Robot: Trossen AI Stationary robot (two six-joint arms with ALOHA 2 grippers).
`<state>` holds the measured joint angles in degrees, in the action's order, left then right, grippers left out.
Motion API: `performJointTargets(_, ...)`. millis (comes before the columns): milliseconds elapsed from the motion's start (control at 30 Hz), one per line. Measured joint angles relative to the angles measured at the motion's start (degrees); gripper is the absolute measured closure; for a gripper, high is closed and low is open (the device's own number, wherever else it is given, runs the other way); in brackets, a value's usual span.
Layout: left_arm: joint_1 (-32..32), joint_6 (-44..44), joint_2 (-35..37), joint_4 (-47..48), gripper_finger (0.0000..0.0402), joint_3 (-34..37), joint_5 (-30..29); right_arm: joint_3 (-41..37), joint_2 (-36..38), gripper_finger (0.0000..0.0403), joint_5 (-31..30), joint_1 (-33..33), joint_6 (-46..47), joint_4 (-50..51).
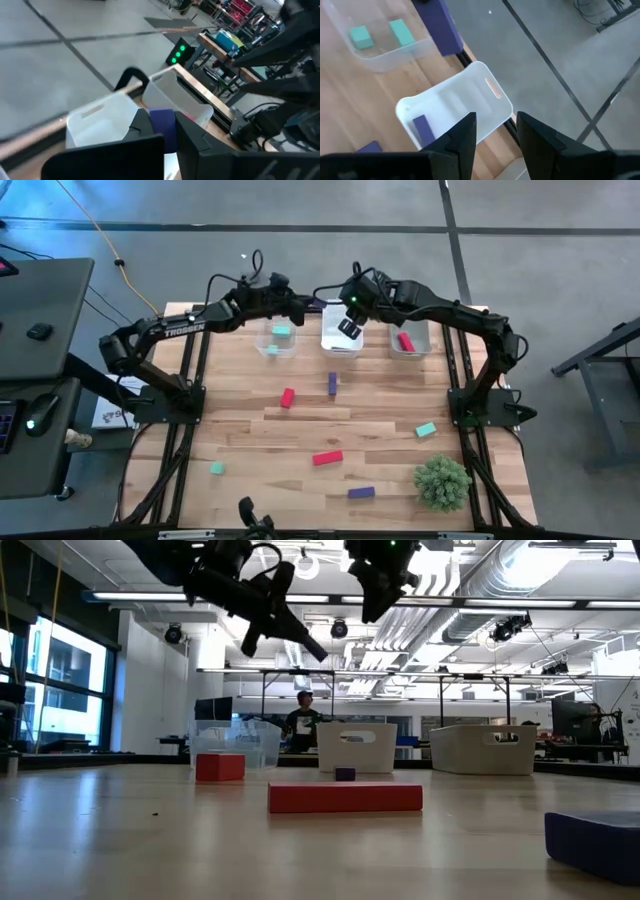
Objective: Sort & place blocks by color
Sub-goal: Put the violet block into the white bin
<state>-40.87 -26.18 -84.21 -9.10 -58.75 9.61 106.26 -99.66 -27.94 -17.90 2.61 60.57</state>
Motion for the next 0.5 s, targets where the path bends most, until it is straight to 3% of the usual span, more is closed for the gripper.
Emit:
performJointTargets(233, -0.8, 5.3, -4.1, 8.0, 0.0402, -8.0, 0.2, 0.0, 0.0, 0.0272, 1.8, -2.0, 0.1, -0.5)
performJointTargets(500, 0.1, 5.5, -12.2, 9.0, 0.0402, -9.6, 4.5, 0.0, 0.0, 0.0272, 2.0, -2.4, 2.8, -1.1)
